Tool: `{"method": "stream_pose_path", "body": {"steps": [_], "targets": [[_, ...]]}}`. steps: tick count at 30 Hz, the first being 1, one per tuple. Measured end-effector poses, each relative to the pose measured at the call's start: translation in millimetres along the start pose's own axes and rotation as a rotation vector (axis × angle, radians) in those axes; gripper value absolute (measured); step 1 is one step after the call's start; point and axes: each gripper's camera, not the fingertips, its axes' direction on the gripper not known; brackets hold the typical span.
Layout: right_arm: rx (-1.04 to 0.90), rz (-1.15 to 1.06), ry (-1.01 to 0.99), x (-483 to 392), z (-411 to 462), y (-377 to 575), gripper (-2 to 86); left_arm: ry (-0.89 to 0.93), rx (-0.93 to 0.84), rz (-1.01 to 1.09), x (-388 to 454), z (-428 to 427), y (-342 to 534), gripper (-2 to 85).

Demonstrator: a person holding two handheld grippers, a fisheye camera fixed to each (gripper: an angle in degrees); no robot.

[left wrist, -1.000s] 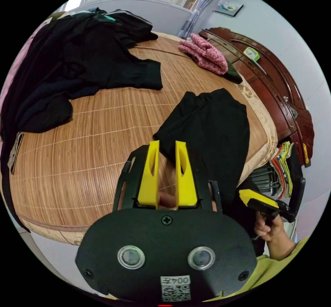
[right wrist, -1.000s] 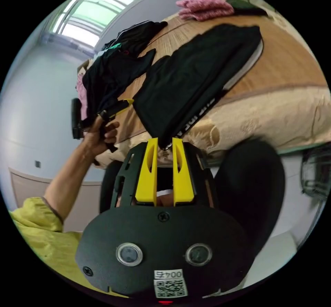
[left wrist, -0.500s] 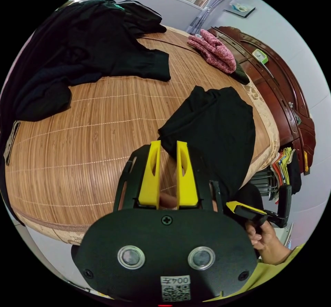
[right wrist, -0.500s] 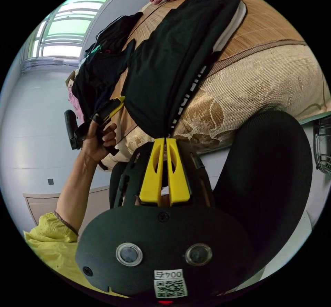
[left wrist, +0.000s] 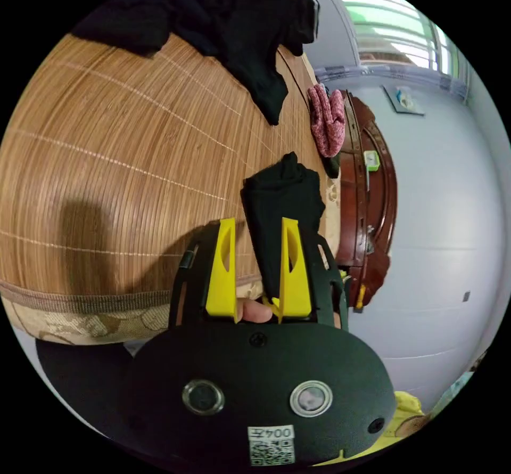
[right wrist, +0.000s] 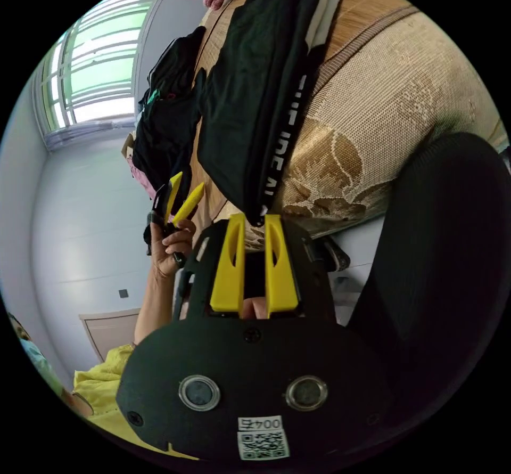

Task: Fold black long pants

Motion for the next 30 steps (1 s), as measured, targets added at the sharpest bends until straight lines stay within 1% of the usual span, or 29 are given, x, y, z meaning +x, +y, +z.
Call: {"method": "stream_pose_path", "body": {"steps": [5, 12, 19, 21, 23, 24, 28, 30], "targets": [[0.072, -0.047, -0.098, -18, -22, 10, 3.3, 0.037, -0.069, -0.048, -22, 10, -18, 15.4], [0.104, -0.113, -0.149, -42, -47, 15, 2.2, 0.11, -0.15, -0.131, -51, 36, -41, 16.9], [0.094, -0.115, -0.177, -43, -58, 23, 1.8, 0.168, -0.093, -0.159, -65, 63, -69, 14.8], [0.09, -0.131, -0.153, -46, -61, 25, 1.8, 0.202, -0.084, -0.13, -68, 68, -79, 13.2], [0.09, -0.163, -0.103, -51, -65, 29, 1.8, 0.277, -0.12, -0.09, -72, 73, -88, 9.7], [0.09, -0.169, -0.094, -53, -66, 30, 1.8, 0.319, -0.13, -0.08, -75, 74, -92, 6.3], [0.073, -0.231, -0.047, -66, -69, 41, 1.8, 0.344, -0.085, -0.001, -74, 56, -92, 5.2], [0.046, -0.263, -0.035, -74, -66, 48, 1.8, 0.326, -0.06, 0.029, -73, 41, -88, 5.1]]}}
